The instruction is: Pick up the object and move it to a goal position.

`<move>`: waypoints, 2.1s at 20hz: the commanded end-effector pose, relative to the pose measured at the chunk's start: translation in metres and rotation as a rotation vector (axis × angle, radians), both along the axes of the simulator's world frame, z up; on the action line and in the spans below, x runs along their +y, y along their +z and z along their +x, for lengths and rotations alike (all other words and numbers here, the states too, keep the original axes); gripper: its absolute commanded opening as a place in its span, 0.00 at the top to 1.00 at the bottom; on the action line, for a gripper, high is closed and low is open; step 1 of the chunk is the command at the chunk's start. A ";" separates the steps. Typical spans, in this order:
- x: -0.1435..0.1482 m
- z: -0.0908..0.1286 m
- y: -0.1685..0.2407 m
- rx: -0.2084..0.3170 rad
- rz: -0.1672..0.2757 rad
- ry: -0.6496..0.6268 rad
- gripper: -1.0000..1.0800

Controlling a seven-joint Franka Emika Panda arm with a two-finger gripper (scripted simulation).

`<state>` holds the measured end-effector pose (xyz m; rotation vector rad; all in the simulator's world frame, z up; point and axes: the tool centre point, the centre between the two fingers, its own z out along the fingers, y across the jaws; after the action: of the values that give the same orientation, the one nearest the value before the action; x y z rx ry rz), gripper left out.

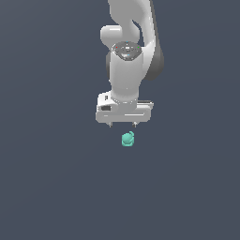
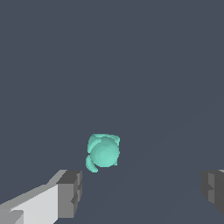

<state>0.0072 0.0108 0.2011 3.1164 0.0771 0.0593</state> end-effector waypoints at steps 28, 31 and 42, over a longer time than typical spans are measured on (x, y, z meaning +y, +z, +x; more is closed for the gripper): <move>0.026 -0.017 -0.071 0.026 0.031 -0.078 0.04; 0.029 -0.023 -0.090 0.031 0.028 -0.096 0.04; 0.032 -0.030 -0.111 0.038 0.025 -0.113 0.04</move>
<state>-0.0231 0.0429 0.0904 3.1403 -0.0994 -0.0016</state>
